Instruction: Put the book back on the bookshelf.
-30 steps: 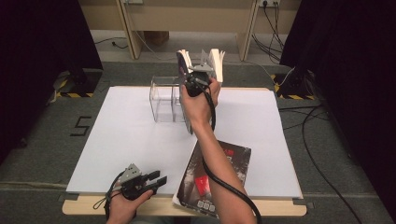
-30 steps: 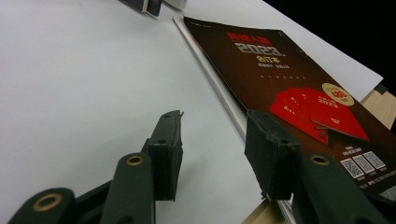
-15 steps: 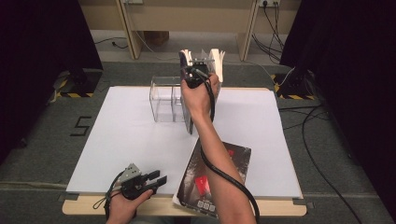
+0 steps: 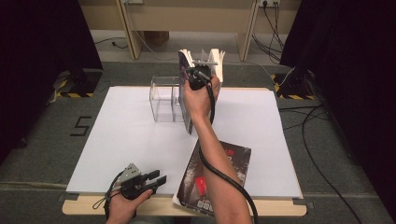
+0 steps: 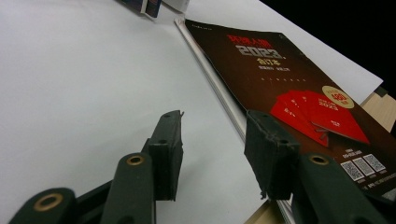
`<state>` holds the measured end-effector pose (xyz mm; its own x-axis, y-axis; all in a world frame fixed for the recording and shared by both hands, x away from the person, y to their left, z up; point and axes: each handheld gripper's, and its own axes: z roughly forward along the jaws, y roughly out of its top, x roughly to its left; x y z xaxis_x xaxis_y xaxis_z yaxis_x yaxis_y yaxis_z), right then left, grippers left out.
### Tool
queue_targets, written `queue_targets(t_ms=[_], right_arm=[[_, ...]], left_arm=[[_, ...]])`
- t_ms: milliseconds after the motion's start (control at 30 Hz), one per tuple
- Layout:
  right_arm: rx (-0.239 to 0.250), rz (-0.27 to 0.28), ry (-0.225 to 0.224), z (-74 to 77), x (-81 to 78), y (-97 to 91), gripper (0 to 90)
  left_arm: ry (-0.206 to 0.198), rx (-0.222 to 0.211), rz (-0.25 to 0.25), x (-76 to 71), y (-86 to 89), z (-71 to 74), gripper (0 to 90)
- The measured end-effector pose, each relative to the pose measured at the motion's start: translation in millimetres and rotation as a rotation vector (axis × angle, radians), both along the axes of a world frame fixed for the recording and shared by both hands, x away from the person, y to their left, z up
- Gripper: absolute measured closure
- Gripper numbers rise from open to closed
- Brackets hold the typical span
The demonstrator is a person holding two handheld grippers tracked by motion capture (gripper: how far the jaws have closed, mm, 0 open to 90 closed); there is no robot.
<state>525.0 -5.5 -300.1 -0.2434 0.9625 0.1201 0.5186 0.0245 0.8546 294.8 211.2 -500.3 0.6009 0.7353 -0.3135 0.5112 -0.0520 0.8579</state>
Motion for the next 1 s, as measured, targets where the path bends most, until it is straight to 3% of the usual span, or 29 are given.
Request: queue_targets(t_ms=[133,167,267,400,633,867,1000], right_arm=[[0.018,-0.015,-0.042,3.1,1.7,-1.5,76.9],[0.029,-0.018,-0.078,4.8,3.5,-1.9,77.0],[0.034,-0.030,-0.084,5.0,5.4,-1.7,76.9],[-0.007,-0.056,-0.110,-11.2,5.4,5.8,76.7],[-0.060,-0.094,-0.111,-12.1,2.9,9.0,74.8],[-0.114,-0.071,-0.122,-13.6,-0.5,8.0,70.8],[-0.115,-0.065,-0.125,-14.3,-2.6,6.0,68.4]], left_arm=[[0.000,-0.004,-0.003,0.3,-0.2,-0.2,55.6],[0.000,-0.002,-0.004,0.3,0.2,0.1,55.7],[-0.003,-0.006,-0.004,0.2,0.1,0.4,55.7],[-0.005,-0.007,-0.006,-0.5,0.4,0.6,55.7],[-0.005,-0.007,-0.009,-1.6,0.5,0.4,55.7],[-0.004,-0.003,-0.007,-1.5,0.0,-0.1,55.7],[-0.002,-0.002,-0.012,-1.9,-1.1,-0.5,55.7]])
